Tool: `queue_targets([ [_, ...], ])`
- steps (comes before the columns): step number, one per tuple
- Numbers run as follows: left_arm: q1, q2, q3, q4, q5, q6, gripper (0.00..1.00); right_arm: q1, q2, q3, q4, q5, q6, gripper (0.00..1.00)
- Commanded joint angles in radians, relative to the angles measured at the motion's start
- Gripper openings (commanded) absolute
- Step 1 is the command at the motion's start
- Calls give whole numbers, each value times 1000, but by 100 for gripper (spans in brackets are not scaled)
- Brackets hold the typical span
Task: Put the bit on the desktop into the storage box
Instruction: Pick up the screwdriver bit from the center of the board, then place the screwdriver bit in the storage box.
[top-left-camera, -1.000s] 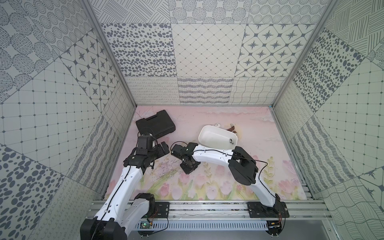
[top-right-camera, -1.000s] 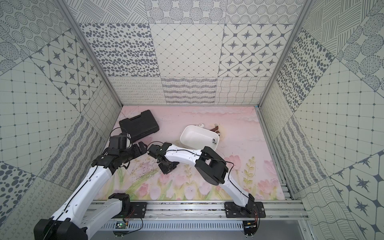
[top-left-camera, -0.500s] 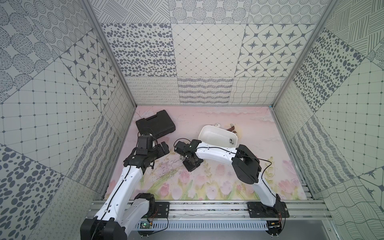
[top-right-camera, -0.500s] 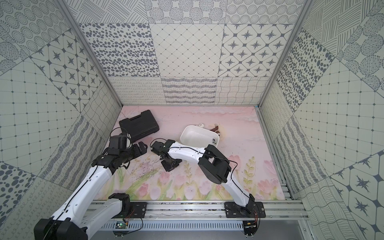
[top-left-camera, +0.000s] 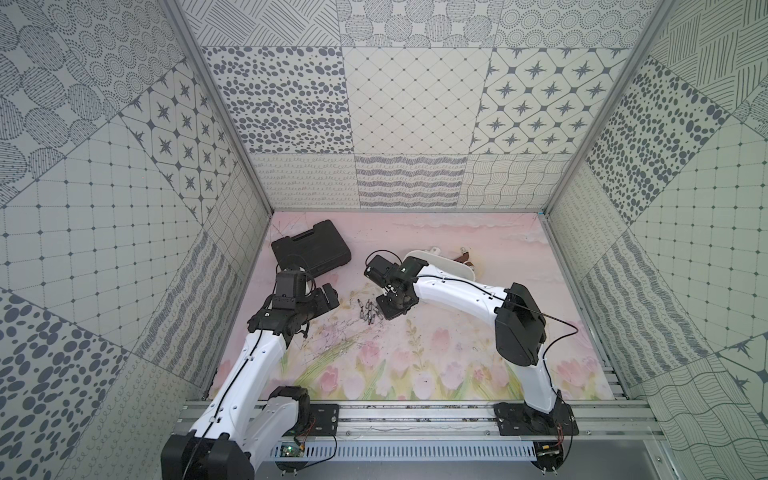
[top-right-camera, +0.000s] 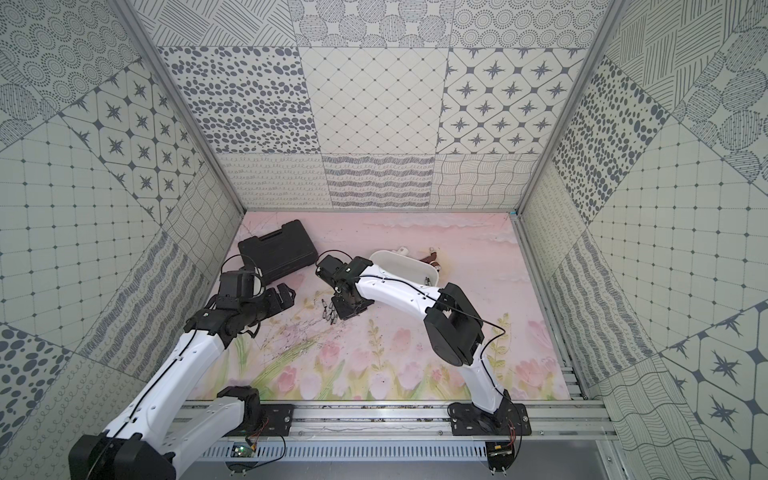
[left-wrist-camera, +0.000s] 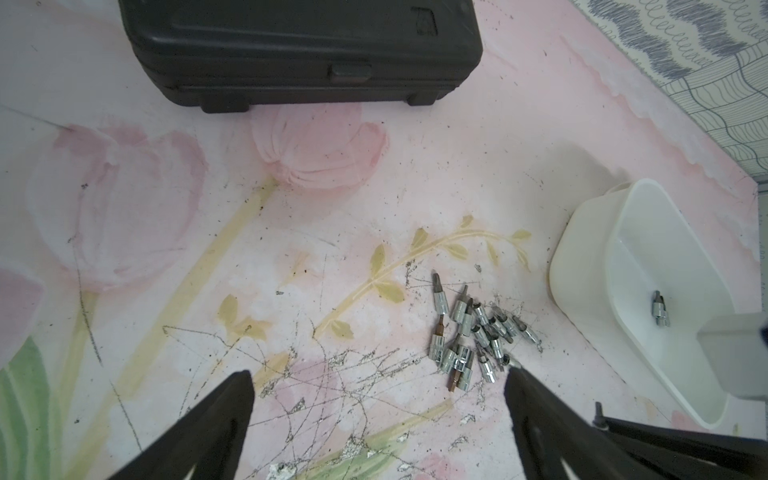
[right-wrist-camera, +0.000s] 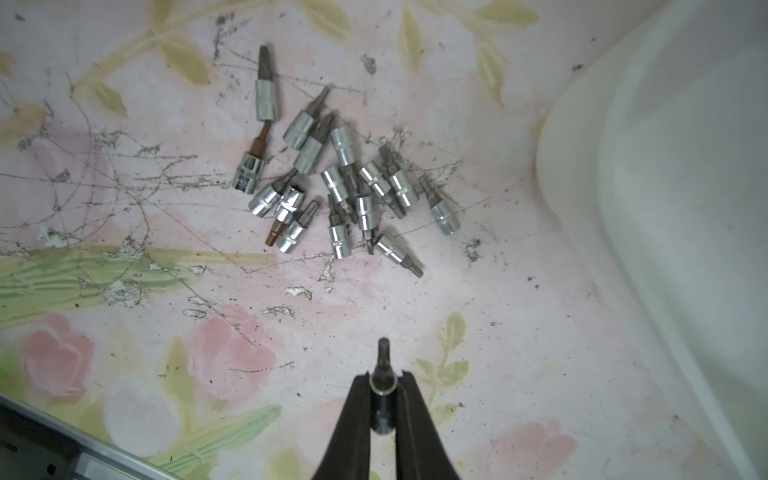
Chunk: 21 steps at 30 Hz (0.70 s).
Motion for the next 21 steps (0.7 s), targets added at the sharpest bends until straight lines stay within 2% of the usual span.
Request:
queue_targets([
  [1, -1, 2, 3, 18, 15, 4, 99, -44, -68, -17, 0, 44, -19, 10],
  [11, 0, 2, 2, 20, 24, 4, 99, -209, -127, -71, 13, 99, -66, 9],
  [21, 0, 12, 4, 27, 41, 1, 99, -381, -129, -181, 133, 89, -42, 9],
])
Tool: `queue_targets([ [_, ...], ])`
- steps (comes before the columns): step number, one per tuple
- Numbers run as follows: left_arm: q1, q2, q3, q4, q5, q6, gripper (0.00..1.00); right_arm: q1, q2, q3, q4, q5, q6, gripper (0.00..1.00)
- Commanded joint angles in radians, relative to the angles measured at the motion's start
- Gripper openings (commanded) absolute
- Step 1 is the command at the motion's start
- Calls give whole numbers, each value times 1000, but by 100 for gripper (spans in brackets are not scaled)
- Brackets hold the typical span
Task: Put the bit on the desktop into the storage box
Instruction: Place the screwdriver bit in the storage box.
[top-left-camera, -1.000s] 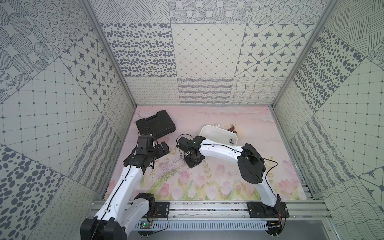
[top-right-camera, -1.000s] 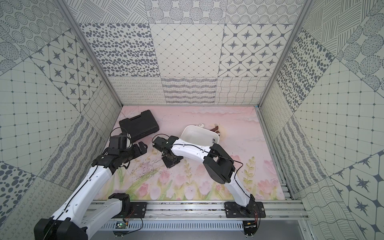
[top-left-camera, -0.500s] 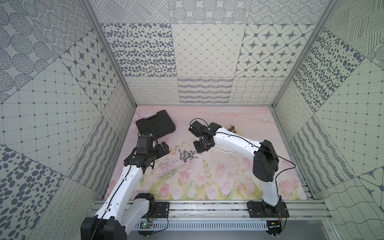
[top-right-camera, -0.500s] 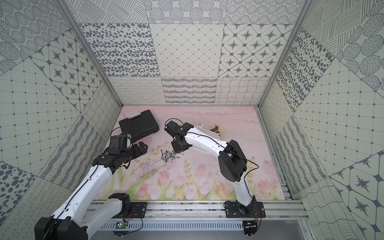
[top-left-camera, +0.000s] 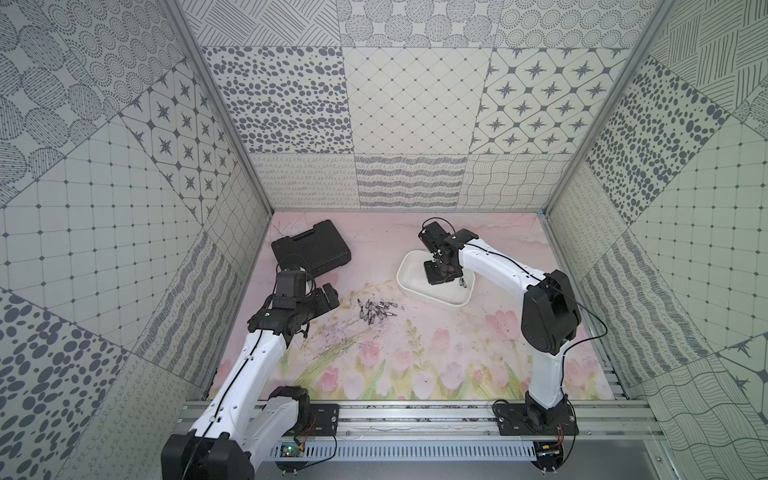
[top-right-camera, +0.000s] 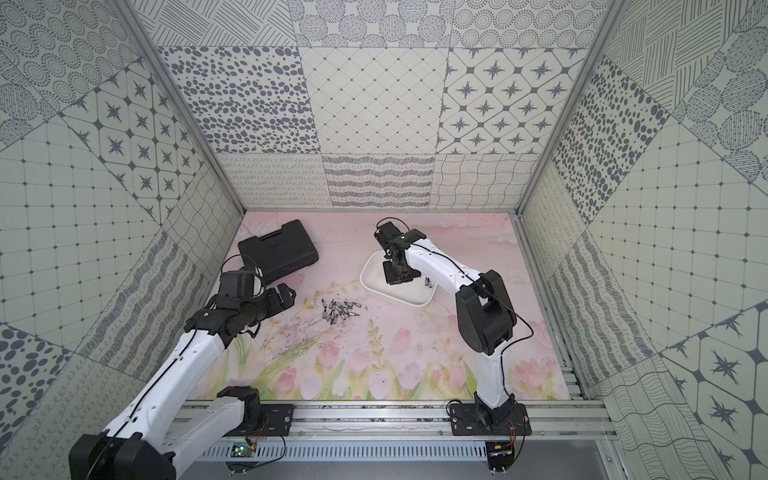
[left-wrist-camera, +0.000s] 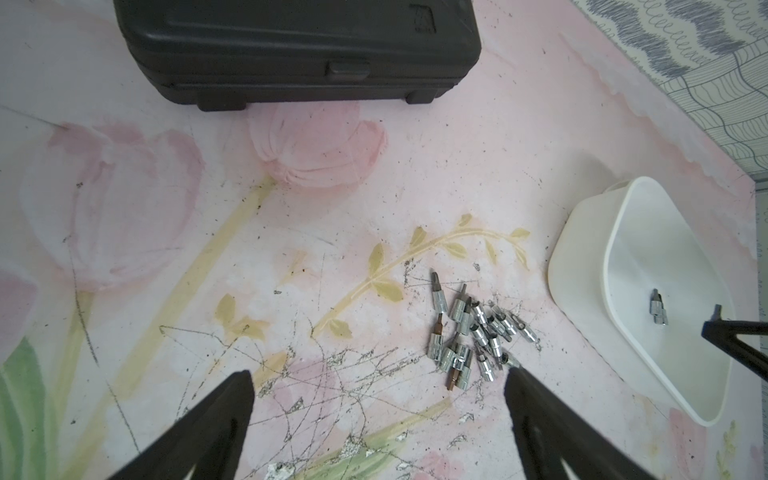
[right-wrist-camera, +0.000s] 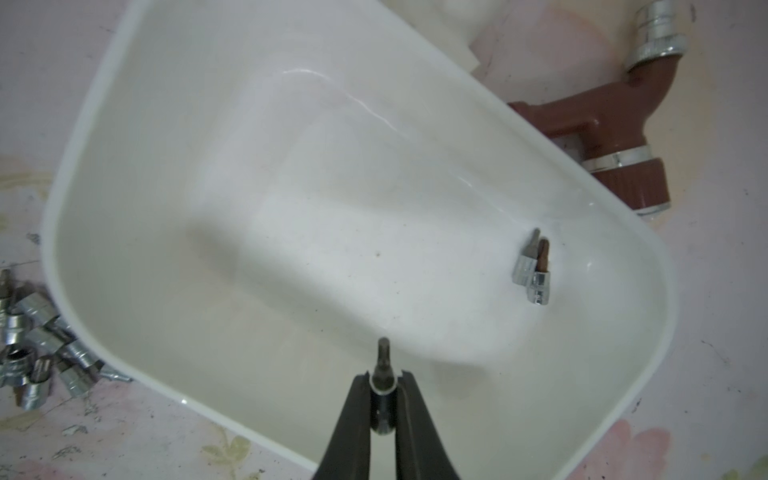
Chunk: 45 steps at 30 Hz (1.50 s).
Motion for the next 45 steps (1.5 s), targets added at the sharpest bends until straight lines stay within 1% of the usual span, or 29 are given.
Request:
queue_targets([
  [1, -1, 11, 5, 26, 34, 1, 99, -26, -17, -30, 81, 9, 19, 9],
  [9, -2, 8, 3, 25, 39, 0, 99, -84, 28, -116, 188, 23, 115, 8],
  [15, -1, 10, 3, 27, 41, 0, 99, -102, 56, -154, 234, 36, 151, 8],
  [27, 0, 16, 3, 29, 44, -2, 99, -110, 112, -159, 254, 95, 164, 7],
  [39, -1, 19, 3, 28, 43, 0, 99, -122, 141, -160, 252, 113, 156, 9],
  [45, -1, 19, 3, 29, 40, -1, 99, -122, 144, -162, 252, 106, 153, 12],
])
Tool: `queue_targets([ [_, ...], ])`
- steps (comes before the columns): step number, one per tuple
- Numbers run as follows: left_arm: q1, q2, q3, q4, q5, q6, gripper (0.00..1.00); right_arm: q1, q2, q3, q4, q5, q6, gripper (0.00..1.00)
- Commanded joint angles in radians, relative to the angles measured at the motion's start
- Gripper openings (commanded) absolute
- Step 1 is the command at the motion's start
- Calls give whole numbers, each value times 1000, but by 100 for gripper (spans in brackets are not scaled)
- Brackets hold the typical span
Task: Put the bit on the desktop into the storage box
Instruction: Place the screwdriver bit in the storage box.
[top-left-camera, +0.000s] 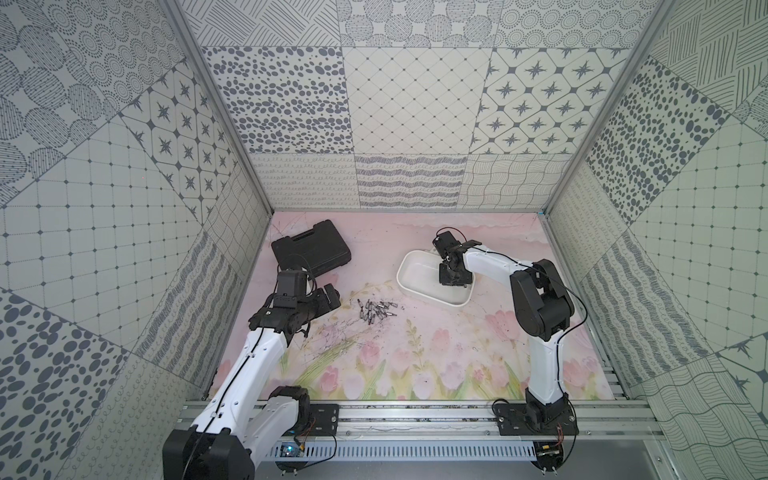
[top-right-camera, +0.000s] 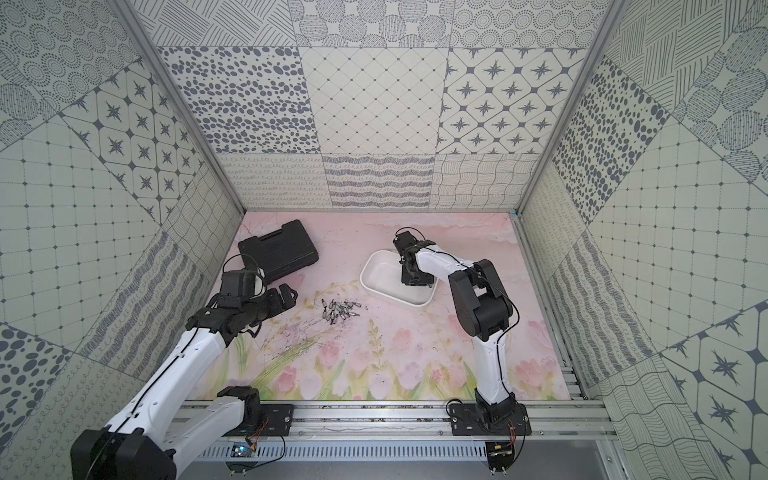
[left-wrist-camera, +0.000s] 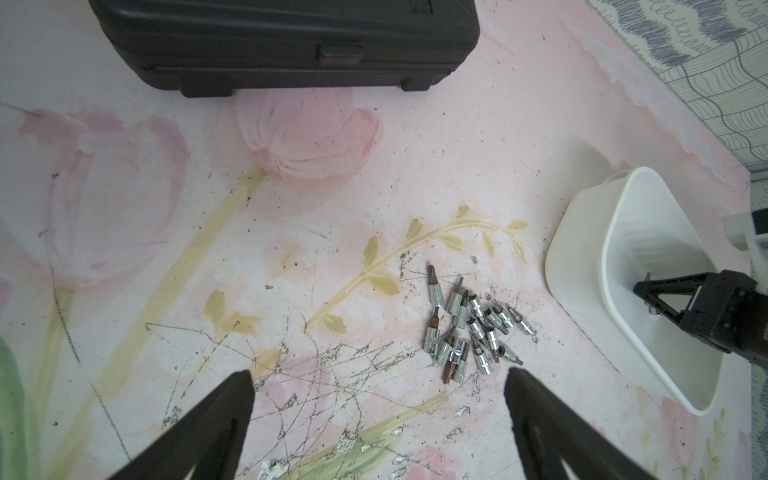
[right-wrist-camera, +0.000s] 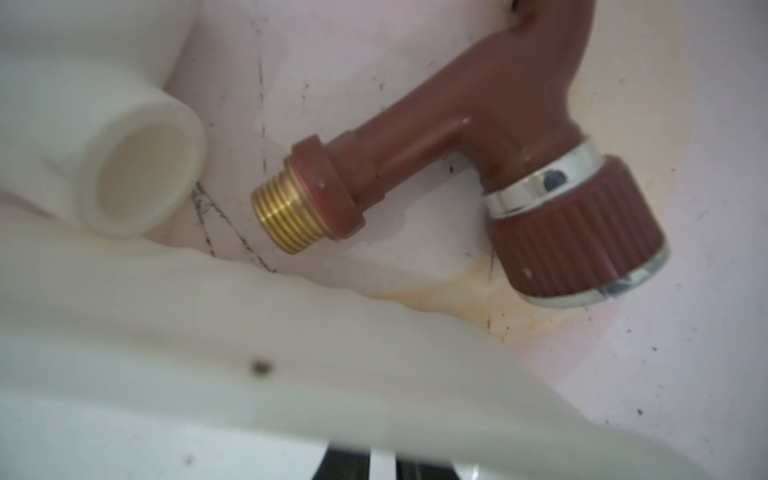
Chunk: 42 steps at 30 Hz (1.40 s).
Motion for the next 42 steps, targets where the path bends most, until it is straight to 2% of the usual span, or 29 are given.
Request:
queue_targets([
  [1, -2, 3, 3, 28, 17, 0, 99, -10, 35, -10, 6, 2, 3, 12],
  [16, -1, 6, 5, 29, 15, 0, 99, -10, -37, -30, 6, -25, -4, 29],
  [31, 0, 0, 7, 36, 53, 3, 99, -9, -322, -143, 29, -34, -25, 40],
  [36, -13, -4, 21, 14, 73, 14, 99, -10, -450, -229, 63, 12, -26, 50],
  [42, -128, 29, 70, -68, 20, 64, 99, -22, -588, -337, 94, 88, -19, 67],
])
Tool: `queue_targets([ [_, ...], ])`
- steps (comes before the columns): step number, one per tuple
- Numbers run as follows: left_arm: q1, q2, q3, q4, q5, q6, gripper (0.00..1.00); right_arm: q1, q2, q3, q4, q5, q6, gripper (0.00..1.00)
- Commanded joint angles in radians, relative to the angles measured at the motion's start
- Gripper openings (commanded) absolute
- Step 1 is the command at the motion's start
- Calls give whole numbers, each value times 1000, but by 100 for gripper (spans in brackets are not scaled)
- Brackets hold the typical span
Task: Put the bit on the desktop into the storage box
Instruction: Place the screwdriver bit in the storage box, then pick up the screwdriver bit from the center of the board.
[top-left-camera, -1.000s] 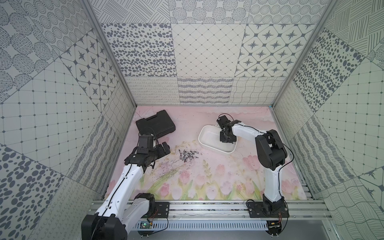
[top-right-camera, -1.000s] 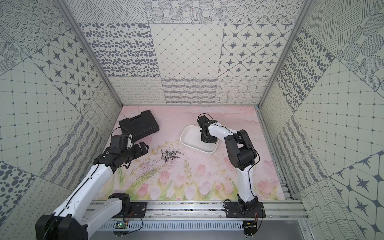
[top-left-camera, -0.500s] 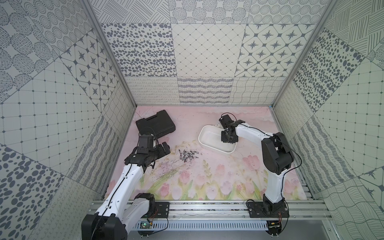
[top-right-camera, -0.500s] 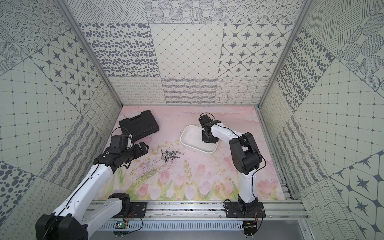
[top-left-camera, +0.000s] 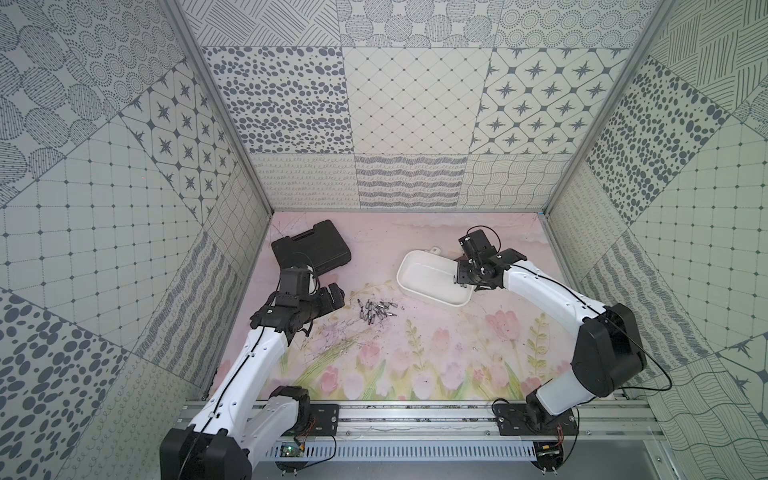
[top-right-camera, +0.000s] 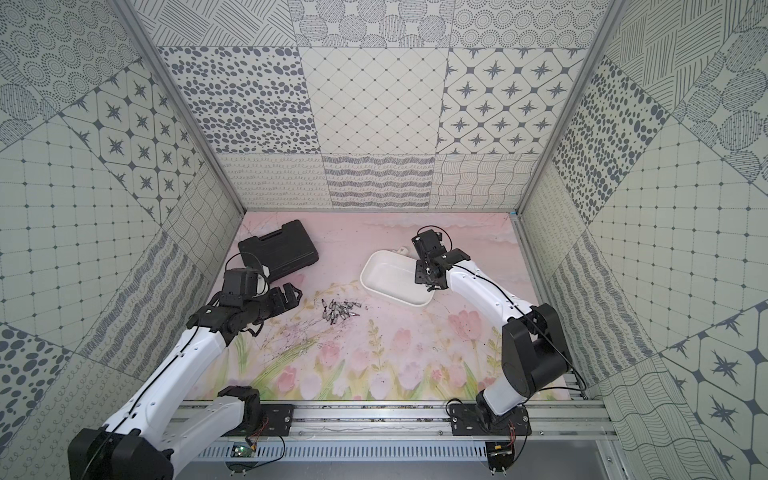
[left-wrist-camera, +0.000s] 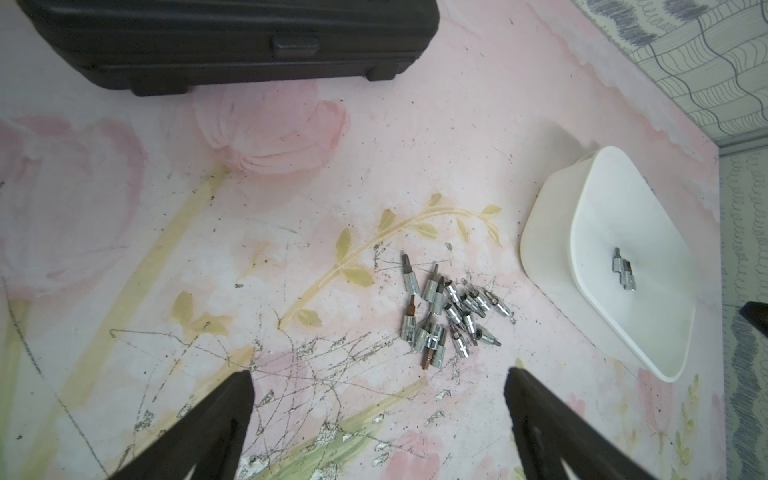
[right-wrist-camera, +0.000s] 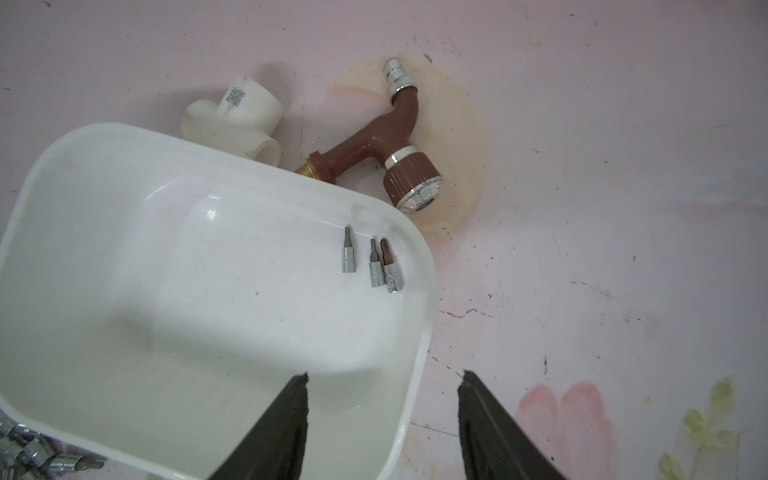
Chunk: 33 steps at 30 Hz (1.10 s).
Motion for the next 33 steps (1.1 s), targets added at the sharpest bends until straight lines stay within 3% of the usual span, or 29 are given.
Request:
queue_targets([
  [1, -71, 29, 37, -68, -16, 53, 98, -16, -80, -56, 55, 64, 4, 70],
  [11, -134, 179, 118, -156, -11, 53, 83, -74, -259, -216, 108, 118, 27, 97],
  [23, -225, 514, 322, -258, -124, 93, 64, -139, -397, -337, 112, 97, 52, 97],
  [33, -244, 694, 433, -262, -131, 111, 46, -158, -470, -388, 112, 114, 70, 97],
])
